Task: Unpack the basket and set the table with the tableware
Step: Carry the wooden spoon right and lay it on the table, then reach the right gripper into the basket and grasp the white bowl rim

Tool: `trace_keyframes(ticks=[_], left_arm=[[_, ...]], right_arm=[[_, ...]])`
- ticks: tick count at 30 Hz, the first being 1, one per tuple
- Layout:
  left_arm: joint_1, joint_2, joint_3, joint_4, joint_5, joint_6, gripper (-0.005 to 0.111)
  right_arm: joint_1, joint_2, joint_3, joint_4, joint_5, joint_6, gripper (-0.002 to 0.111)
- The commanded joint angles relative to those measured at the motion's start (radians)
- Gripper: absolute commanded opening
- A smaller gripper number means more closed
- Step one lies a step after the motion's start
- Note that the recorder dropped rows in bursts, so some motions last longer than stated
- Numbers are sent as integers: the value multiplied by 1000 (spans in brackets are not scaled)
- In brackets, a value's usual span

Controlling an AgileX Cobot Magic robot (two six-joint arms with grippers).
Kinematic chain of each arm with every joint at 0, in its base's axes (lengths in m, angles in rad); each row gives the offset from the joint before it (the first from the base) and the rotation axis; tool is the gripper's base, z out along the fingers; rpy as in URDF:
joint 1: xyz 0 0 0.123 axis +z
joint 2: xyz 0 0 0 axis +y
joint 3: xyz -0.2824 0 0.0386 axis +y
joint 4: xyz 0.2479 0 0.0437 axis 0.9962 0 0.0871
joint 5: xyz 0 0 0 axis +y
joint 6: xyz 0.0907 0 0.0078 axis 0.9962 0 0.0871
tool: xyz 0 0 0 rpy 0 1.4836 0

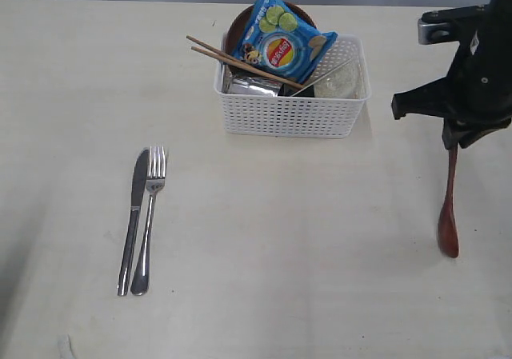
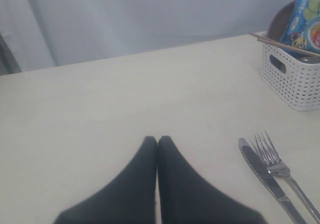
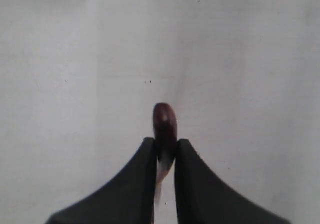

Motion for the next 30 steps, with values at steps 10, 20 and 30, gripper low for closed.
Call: trace_keyframes(ticks=[10,20,30], left_arm=[[2,-3,2,-9,-1,0,0],[2,-3,2,-9,-1,0,0],[2,-3,2,-9,-1,0,0]], right_arm=[[-7,129,4,-26,-80,12,0],[-7,129,4,-62,-79,12,44],[126,77,-323,-13,125,-45,44]])
